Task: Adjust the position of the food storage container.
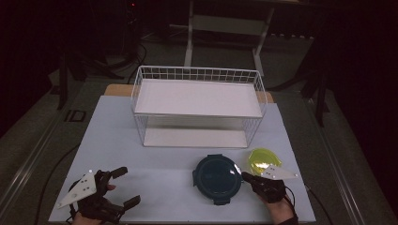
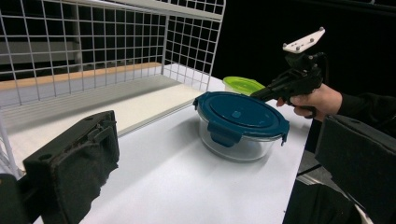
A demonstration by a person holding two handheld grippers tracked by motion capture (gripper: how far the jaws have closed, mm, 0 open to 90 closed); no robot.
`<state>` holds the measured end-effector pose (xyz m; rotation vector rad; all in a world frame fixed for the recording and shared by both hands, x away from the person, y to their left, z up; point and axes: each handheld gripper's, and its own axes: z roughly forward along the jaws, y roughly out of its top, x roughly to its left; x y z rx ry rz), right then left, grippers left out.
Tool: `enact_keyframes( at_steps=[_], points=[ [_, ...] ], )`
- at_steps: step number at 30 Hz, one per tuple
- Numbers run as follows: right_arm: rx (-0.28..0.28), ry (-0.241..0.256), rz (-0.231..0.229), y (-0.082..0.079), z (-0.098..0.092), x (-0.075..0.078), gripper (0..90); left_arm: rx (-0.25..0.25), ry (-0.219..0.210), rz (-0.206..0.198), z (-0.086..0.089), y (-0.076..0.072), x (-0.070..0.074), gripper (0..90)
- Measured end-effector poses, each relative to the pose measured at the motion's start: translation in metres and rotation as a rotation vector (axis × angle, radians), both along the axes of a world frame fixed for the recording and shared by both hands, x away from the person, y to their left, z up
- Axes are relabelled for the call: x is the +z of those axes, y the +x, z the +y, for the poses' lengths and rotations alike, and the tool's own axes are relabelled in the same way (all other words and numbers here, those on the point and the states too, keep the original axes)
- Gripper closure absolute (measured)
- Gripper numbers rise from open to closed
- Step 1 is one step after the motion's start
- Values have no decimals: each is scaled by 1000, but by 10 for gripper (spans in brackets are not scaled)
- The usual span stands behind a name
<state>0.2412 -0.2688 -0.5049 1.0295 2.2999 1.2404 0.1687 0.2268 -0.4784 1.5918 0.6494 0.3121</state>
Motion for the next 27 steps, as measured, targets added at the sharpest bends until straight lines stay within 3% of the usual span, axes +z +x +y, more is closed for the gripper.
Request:
enact_keyframes(
  at_steps=[9,27],
  points=[
    [40,38,30,-1,10,-1,900,-3,7,1,-2,0,0,0],
    [121,52,37,7,48,-1,900,-13,16,1,-3,0,-1,0]
  ],
)
